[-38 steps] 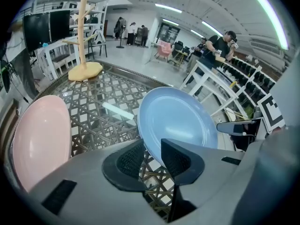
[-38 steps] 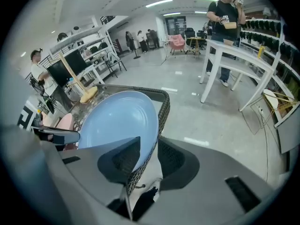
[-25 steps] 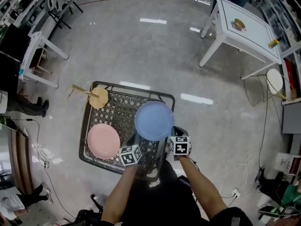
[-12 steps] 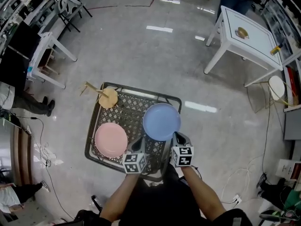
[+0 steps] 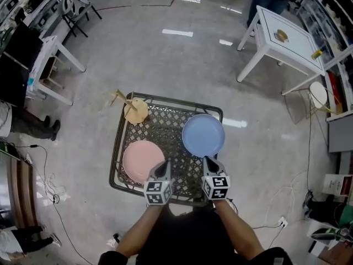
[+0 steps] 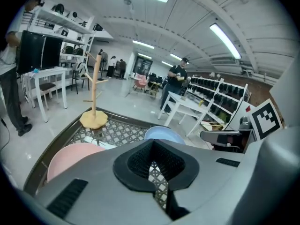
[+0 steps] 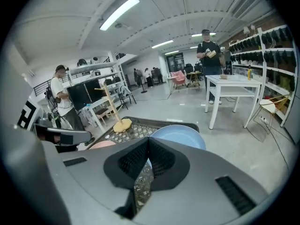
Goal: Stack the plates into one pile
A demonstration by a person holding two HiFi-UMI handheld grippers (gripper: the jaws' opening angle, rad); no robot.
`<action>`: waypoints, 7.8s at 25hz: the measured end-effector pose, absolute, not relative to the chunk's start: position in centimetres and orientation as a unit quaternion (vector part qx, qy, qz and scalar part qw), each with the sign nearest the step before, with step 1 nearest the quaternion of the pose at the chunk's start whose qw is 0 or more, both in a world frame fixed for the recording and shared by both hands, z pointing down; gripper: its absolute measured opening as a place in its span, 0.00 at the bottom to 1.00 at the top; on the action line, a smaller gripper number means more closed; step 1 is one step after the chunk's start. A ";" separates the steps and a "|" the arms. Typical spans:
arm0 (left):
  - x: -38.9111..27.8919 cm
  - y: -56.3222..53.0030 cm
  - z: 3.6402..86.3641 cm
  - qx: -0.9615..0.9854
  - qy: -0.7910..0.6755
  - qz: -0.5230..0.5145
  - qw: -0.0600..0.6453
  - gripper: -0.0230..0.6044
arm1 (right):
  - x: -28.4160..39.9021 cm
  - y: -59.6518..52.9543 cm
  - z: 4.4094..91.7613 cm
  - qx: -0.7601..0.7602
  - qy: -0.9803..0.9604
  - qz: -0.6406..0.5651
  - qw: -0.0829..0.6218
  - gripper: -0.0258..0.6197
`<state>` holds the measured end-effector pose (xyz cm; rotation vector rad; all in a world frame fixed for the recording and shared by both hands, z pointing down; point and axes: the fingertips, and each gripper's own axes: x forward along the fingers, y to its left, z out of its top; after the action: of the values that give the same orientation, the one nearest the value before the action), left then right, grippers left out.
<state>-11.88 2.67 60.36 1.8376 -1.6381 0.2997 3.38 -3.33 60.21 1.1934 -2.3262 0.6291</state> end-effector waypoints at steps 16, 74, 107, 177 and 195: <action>-31.3 11.5 64.3 0.672 -0.652 0.114 0.332 0.06 | -12.4 5.8 63.8 0.421 -0.842 0.236 0.241 0.05; -33.9 15.3 76.7 0.612 -0.614 0.208 0.454 0.16 | -13.8 8.3 78.0 0.381 -0.753 0.368 0.391 0.16; -14.0 1.8 68.1 0.657 -0.607 0.179 0.409 0.15 | 6.6 -4.4 69.8 0.422 -0.765 0.344 0.343 0.15; -6.4 -8.4 78.3 0.612 -0.575 0.247 0.483 0.16 | 14.6 -13.6 77.8 0.417 -0.730 0.372 0.393 0.17; -8.0 -6.9 70.0 0.662 -0.599 0.217 0.396 0.08 | 14.1 -11.7 69.1 0.432 -0.771 0.314 0.345 0.12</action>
<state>-8.02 -6.88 70.05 1.6766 -1.5174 0.5503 14.07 -11.74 69.07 1.1223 -2.0026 0.8157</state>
